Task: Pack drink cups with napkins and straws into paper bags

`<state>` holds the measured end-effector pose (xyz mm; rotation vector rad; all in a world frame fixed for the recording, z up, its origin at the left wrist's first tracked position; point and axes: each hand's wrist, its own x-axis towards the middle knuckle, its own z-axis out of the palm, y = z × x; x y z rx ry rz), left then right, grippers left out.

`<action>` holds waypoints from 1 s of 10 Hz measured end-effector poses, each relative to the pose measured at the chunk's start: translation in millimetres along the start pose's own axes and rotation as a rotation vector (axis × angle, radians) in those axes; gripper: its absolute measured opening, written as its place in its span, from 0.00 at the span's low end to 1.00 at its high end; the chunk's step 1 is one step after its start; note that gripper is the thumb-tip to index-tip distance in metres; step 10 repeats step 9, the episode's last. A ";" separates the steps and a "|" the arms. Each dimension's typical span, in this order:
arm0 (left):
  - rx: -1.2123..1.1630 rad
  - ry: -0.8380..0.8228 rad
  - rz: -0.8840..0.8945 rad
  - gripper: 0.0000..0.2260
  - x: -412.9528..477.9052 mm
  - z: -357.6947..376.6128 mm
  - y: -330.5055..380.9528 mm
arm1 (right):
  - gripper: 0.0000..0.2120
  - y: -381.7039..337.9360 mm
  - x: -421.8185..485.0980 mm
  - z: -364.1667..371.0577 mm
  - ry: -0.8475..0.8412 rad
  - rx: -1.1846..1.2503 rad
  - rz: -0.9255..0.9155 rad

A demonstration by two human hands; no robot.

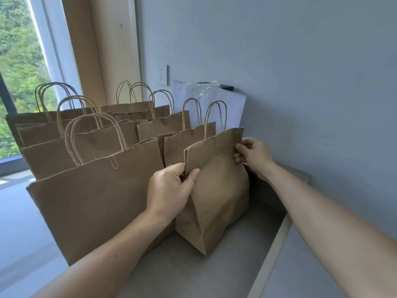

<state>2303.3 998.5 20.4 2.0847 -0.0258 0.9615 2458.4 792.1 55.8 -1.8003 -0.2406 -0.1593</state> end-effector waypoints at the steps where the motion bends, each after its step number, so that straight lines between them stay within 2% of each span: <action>1: 0.016 -0.006 0.018 0.25 3.7 6.5 -0.1 | 0.07 1.2 7.5 2.4 0.041 0.019 -0.012; 4: 0.034 -0.076 -0.057 0.22 1.5 12.9 -0.1 | 0.06 8.2 1.6 4.2 0.092 0.021 0.020; 5: 0.037 -0.117 -0.089 0.17 3.7 14.0 4.1 | 0.10 5.4 -8.9 1.2 0.118 0.007 0.039; 7: 0.129 -0.248 -0.169 0.11 6.3 4.9 18.6 | 0.23 -9.1 -48.0 -5.0 0.104 -0.207 0.030; 8: 0.195 -0.291 -0.179 0.25 -4.6 -7.4 31.9 | 0.26 -19.0 -79.0 -7.5 0.053 -0.366 -0.016; 9: 0.313 -0.308 -0.170 0.33 -21.3 -26.8 50.4 | 0.29 -31.0 -117.4 -4.2 -0.009 -0.503 -0.079; 10: 0.313 -0.308 -0.170 0.33 -21.3 -26.8 50.4 | 0.29 -31.0 -117.4 -4.2 -0.009 -0.503 -0.079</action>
